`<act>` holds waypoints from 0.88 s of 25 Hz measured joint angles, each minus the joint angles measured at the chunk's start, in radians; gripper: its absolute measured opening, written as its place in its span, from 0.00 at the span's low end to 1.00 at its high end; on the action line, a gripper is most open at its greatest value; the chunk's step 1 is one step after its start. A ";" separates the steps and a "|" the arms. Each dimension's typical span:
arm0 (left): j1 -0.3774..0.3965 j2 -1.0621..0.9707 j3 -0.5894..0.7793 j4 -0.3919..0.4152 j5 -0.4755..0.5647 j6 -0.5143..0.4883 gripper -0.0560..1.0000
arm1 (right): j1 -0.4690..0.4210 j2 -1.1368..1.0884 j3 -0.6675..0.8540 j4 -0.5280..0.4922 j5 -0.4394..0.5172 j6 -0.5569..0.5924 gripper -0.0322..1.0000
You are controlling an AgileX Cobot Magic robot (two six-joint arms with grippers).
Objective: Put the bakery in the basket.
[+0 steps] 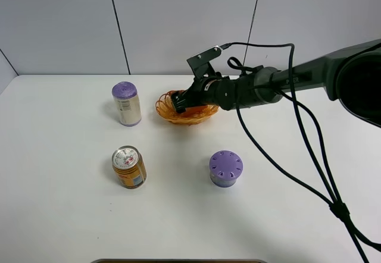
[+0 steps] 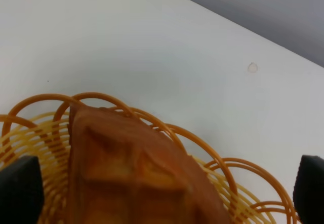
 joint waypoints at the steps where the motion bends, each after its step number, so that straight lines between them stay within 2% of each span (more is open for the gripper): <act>1: 0.000 0.000 0.000 0.000 0.000 0.000 0.99 | 0.000 0.000 0.000 0.000 0.004 0.000 0.99; 10: 0.000 0.000 0.000 0.000 0.000 0.000 0.99 | 0.000 -0.130 0.000 0.000 0.084 0.000 0.99; 18: 0.000 0.000 0.000 0.000 0.000 0.000 0.99 | 0.000 -0.406 0.000 0.000 0.154 0.000 0.99; 22: 0.000 0.000 0.000 0.000 0.000 0.000 0.99 | 0.000 -0.539 0.000 0.000 0.221 0.000 0.99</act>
